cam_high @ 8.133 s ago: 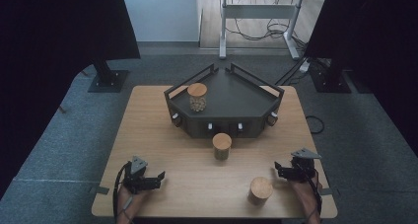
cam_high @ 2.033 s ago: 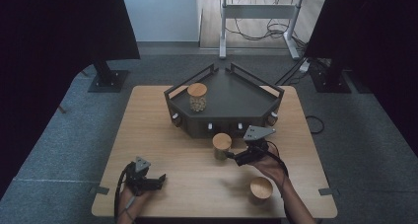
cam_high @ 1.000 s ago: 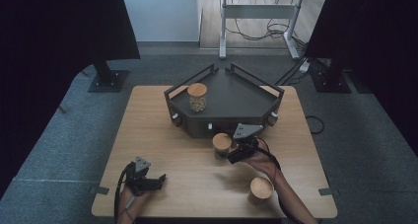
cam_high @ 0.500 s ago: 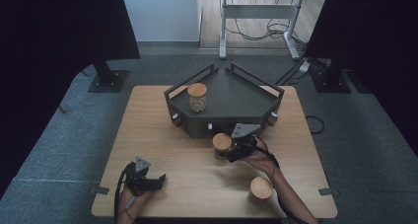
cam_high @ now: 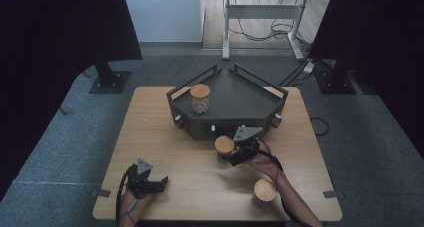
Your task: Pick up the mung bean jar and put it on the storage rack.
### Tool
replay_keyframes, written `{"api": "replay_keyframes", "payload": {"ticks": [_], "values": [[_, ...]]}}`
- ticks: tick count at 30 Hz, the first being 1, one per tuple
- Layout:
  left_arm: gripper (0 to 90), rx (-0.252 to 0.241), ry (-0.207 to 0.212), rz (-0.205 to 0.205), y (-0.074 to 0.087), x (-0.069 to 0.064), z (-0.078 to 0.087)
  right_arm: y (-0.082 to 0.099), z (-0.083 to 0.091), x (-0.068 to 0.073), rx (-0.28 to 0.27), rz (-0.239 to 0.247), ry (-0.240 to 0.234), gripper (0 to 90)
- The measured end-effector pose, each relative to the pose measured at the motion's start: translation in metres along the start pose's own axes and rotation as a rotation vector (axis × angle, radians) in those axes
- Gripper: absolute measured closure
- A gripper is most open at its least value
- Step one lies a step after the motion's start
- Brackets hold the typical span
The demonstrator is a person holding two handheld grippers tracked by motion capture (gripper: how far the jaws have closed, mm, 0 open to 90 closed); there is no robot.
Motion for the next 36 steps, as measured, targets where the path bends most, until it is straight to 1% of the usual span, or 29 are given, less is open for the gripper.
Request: {"api": "replay_keyframes", "payload": {"ticks": [8,10,12,17,19,21,28,36], "values": [[3.2,0.0,0.0,0.0,0.0,0.0,0.0,0.0044,-0.003,0.0004,0.012,0.02,-0.006,15.6],[3.2,0.0,0.0,0.0,0.0,0.0,0.0,0.0053,-0.0045,-0.0001,0.015,0.031,0.006,17.4],[3.2,0.0,0.0,0.0,0.0,0.0,0.0,0.0054,-0.0051,-0.0009,0.014,0.034,0.015,21.3],[3.2,0.0,0.0,0.0,0.0,0.0,0.0,0.0055,-0.0049,-0.0011,0.005,0.015,0.021,22.0],[3.2,0.0,0.0,0.0,0.0,0.0,0.0,0.005,-0.0041,-0.0016,0.001,-0.006,0.018,22.6],[3.2,0.0,0.0,0.0,0.0,0.0,0.0,0.0041,-0.0029,-0.0018,-0.006,-0.034,0.004,23.2],[3.2,0.0,0.0,0.0,0.0,0.0,0.0,0.0042,-0.0003,-0.0004,0.007,-0.026,0.008,23.5],[3.2,0.0,0.0,0.0,0.0,0.0,0.0,0.0066,0.0034,-0.0023,0.008,-0.039,0.018,23.6]]}}
Point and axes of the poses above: each handheld gripper's, and its own axes: z roughly backward along the jaws, y roughly out of its underside, x roughly to its left, the point moved 9 cm from there along -z, roughly forward along the jaws, and after that the axes turned 1 degree about y, right-handed, at the moved point
